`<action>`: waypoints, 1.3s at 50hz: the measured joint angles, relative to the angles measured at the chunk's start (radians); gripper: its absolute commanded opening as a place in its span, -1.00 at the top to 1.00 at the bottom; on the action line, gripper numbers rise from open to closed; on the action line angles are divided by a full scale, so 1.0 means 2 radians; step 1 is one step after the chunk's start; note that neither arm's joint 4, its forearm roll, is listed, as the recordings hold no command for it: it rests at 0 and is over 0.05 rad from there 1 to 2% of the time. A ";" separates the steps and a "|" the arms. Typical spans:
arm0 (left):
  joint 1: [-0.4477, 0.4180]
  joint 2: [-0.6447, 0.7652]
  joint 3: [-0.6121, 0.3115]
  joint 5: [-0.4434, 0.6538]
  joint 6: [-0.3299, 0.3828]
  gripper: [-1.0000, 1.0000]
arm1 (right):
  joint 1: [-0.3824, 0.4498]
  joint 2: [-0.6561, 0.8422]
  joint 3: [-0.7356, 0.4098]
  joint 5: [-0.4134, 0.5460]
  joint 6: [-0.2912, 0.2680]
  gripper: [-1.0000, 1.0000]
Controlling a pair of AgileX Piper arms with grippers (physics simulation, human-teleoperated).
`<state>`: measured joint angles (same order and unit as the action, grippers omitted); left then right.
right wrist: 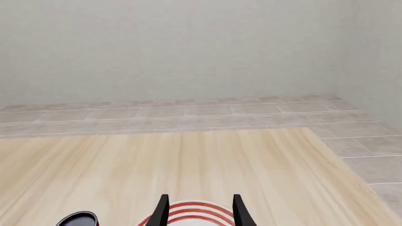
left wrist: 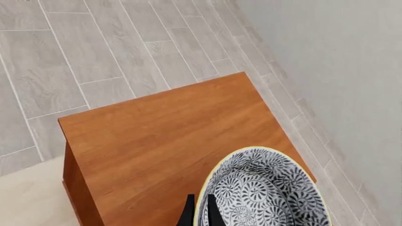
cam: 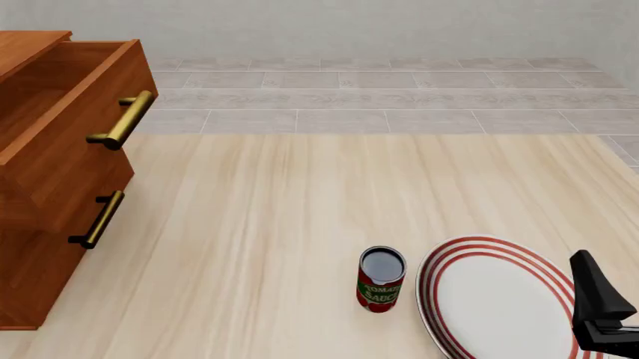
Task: Put the bowl on top of the cabinet.
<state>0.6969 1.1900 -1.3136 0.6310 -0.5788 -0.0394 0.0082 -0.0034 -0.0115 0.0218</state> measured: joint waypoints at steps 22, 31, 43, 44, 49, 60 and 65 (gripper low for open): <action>-0.001 -0.002 0.004 -0.005 -0.004 1.00 | 0.000 0.000 0.000 0.000 -0.001 -1.00; -0.002 -0.003 0.005 -0.007 -0.008 1.00 | 0.001 0.000 0.000 0.000 -0.001 -1.00; -0.005 -0.003 0.007 -0.010 -0.009 1.00 | 0.001 0.000 0.000 0.000 -0.002 -1.00; -0.005 -0.004 0.008 -0.011 -0.009 1.00 | 0.001 0.000 0.000 0.000 -0.002 -1.00; -0.006 -0.004 0.008 -0.012 -0.008 1.00 | 0.002 0.001 0.000 -0.001 -0.003 -1.00; -0.007 -0.008 0.004 -0.013 -0.002 -1.00 | 0.002 0.001 0.000 -0.001 -0.003 -1.00; -0.007 -0.010 0.004 -0.015 0.000 -1.00 | 0.002 0.001 0.000 -0.001 -0.002 -1.00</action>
<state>0.6824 1.1701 -1.3060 0.6011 -0.5794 -0.0358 0.0097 -0.0031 -0.0131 0.0172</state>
